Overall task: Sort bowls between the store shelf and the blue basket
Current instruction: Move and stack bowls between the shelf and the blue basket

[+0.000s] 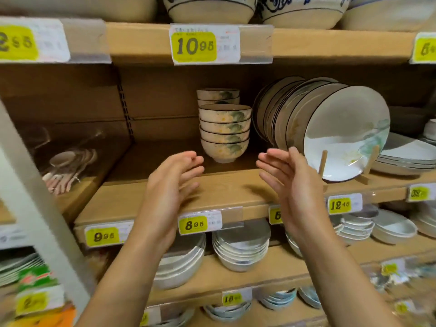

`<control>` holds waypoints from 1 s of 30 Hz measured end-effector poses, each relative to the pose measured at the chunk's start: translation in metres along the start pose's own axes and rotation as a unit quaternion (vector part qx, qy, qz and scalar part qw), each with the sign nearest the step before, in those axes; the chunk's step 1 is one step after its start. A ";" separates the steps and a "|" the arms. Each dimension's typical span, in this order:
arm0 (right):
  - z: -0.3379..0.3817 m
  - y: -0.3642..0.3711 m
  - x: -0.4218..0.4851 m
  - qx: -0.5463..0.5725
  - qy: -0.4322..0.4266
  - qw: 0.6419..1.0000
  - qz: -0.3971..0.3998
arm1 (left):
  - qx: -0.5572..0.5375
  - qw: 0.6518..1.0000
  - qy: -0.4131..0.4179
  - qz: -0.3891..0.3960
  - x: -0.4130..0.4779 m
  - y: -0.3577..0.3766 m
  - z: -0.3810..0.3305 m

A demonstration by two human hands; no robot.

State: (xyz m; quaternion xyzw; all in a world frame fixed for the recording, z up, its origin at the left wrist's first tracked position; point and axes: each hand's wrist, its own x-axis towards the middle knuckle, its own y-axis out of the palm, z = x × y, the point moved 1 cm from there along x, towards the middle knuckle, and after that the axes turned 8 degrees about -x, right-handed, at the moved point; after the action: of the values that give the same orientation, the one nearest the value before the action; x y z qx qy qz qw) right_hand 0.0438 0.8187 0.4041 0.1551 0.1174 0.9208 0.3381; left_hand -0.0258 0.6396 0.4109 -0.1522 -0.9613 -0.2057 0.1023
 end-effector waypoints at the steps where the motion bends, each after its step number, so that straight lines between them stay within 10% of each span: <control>1: -0.002 -0.006 -0.011 0.005 0.012 1.000 0.013 | -0.003 1.000 -0.006 -0.007 -0.014 -0.002 0.002; 19: -0.080 -0.048 -0.192 -0.054 0.279 0.911 0.300 | 0.010 0.918 -0.069 -0.390 -0.311 -0.098 0.032; 30: -0.101 0.052 -0.330 -0.090 0.273 0.867 0.407 | -0.033 0.876 -0.031 -0.481 -0.420 -0.208 -0.036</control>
State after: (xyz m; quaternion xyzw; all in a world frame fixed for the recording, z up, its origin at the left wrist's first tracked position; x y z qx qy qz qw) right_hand 0.2151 0.5516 0.2589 -0.0999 0.0480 0.9889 -0.0992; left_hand 0.3012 0.3380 0.2585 0.3194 -0.9112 -0.2563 -0.0442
